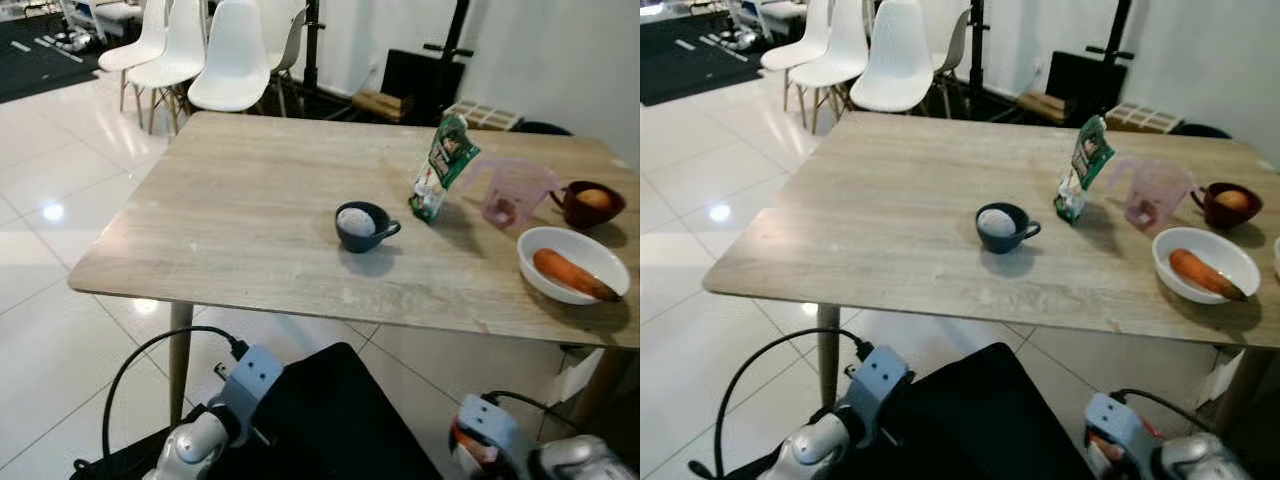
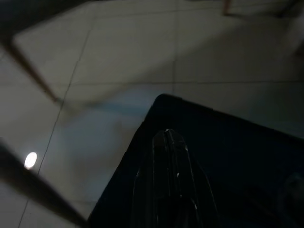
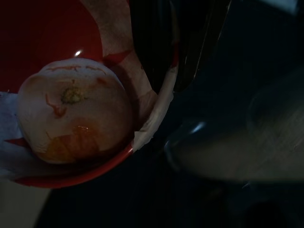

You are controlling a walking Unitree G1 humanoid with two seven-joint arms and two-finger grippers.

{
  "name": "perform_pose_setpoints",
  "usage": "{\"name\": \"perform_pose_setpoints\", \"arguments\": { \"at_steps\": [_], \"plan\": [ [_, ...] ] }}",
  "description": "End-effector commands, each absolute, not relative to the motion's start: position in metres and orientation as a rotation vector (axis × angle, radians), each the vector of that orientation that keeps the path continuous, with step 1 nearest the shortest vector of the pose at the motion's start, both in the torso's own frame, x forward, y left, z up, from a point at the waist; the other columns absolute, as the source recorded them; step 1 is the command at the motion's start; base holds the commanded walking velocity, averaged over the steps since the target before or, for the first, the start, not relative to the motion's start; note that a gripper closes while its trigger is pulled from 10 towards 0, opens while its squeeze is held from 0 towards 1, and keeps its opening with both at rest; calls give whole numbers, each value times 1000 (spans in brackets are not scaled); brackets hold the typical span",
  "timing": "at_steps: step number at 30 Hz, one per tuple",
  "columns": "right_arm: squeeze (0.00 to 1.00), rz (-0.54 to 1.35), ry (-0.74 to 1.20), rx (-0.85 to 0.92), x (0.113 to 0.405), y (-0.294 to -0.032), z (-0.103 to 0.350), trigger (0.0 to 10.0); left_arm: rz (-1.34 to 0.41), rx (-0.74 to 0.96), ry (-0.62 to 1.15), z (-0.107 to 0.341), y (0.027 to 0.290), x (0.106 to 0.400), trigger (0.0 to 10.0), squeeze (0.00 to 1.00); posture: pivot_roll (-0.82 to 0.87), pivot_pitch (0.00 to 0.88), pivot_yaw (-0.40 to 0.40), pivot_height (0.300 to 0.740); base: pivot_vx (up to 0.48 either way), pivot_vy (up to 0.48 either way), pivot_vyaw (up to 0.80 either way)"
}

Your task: Restocking fridge

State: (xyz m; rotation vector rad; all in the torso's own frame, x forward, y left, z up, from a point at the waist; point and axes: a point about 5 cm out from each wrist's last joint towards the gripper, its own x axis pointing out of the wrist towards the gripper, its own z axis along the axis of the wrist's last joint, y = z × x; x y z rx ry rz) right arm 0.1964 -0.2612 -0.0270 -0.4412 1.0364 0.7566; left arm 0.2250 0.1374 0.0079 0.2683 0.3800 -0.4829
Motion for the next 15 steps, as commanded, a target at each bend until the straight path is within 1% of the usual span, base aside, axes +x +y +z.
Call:
{"name": "perform_pose_setpoints", "arguments": {
  "at_steps": [1,2,3,6,7,11,13,15],
  "plan": [
    [0,719,985,-475,202,-256,-31,0,-413,220,397,-1,141,223,10000,0,-81,59,-23,700,0,0,0],
    [0,719,985,-475,202,-256,-31,0,-413,220,397,-1,141,223,10000,0,-81,59,-23,700,0,0,0],
    [0,698,969,-454,204,-247,-35,1686,-387,215,414,-6,145,221,10000,0,-79,59,-26,700,0,0,0],
    [0,677,958,-429,206,-239,-40,1686,-367,215,432,-11,148,218,10000,0,-79,59,-26,700,0,0,0],
    [0,696,966,-457,205,-233,-43,10000,-355,215,444,-15,151,215,10000,0,-76,61,-30,700,0,0,0],
    [0,730,979,-524,206,-223,-49,10000,-336,217,459,-21,154,210,10000,0,-75,63,-33,700,0,0,0],
    [0,745,952,-571,211,-215,-49,10000,-325,217,459,-23,155,208,10000,0,-77,64,-37,700,0,0,0],
    [0,747,942,-575,214,-211,-49,10000,-321,216,459,-24,155,207,10000,0,-76,63,-42,700,0,0,0]
  ]
}}
